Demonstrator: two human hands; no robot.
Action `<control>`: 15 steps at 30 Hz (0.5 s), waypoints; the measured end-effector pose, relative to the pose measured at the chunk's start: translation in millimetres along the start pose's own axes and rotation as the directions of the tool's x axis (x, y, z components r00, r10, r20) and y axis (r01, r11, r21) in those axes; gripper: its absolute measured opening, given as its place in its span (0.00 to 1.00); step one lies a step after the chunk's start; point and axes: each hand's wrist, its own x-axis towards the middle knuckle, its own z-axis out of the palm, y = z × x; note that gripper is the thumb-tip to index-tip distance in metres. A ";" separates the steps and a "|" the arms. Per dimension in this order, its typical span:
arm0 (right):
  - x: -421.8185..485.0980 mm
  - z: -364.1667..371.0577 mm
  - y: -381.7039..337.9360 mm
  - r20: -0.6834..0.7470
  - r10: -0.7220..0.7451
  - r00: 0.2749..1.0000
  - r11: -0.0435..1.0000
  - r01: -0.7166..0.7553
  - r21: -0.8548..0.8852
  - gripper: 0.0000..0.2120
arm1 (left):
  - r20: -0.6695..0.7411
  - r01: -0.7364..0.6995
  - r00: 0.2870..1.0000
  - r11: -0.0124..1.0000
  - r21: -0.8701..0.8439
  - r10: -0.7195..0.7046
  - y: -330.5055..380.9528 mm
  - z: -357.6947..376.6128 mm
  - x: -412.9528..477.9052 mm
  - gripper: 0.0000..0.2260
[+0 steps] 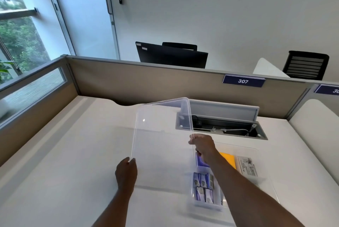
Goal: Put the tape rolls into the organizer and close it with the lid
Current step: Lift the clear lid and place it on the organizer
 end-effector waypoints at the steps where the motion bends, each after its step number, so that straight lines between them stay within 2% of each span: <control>1: 1.0 -12.0 -2.5 -0.004 -0.005 1.000 1.000 0.005 -0.009 0.10 | 0.071 -0.002 0.997 0.993 -0.117 0.010 6.5 4.7 -6.0 0.11; 4: 2.4 -48.4 -5.0 -0.053 0.004 0.999 1.000 -0.004 0.003 0.11 | 0.241 0.085 0.971 0.937 -0.339 -0.001 29.1 21.3 -22.9 0.04; 8: 6.2 -93.2 1.7 -0.107 0.023 0.994 0.998 -0.017 0.059 0.13 | 0.338 0.115 0.939 0.876 -0.469 0.057 67.3 55.1 -46.2 0.02; 13: 12.8 -138.4 0.4 -0.133 0.066 0.989 0.984 -0.043 0.171 0.10 | 0.335 -0.016 0.915 0.852 -0.524 0.224 121.9 86.4 -78.4 0.03; 15: 14.4 -151.3 -3.4 -0.139 0.061 0.988 0.977 -0.030 0.213 0.13 | 0.303 -0.100 0.906 0.843 -0.528 0.297 142.7 93.1 -91.2 0.03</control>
